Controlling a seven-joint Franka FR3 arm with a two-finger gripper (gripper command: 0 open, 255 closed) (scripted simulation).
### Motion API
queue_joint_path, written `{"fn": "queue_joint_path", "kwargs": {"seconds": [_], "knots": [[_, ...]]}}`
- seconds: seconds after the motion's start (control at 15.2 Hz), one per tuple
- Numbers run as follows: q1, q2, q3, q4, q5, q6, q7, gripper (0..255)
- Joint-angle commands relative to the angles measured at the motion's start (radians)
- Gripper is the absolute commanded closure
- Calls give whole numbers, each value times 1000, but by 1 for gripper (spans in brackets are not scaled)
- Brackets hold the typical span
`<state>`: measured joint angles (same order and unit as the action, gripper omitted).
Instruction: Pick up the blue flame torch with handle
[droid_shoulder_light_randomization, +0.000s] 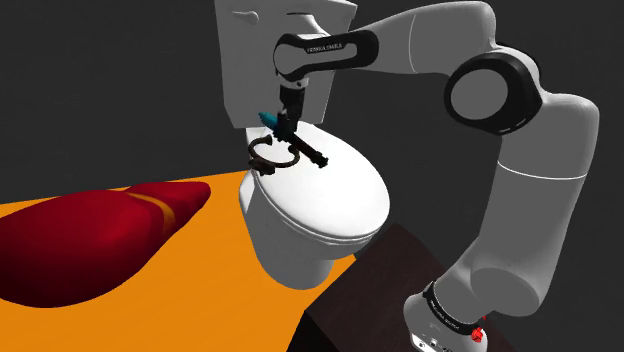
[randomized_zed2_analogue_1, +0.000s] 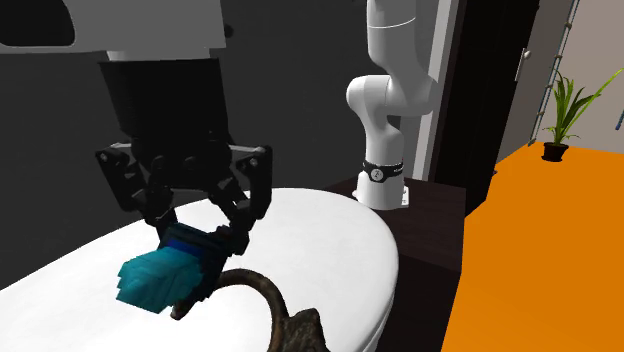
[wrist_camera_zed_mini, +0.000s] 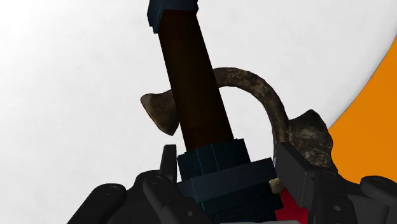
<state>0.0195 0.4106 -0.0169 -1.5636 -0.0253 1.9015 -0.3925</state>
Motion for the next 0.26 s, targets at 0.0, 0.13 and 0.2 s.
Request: {"fn": "queue_joint_path", "kwargs": {"seconds": [0.0,0.13,0.2], "knots": [[0,-8,0,15,0,-23,0,255],[0,-11,0,25,0,-36,-1,255],[0,-11,0,25,0,-36,-1,255]]}}
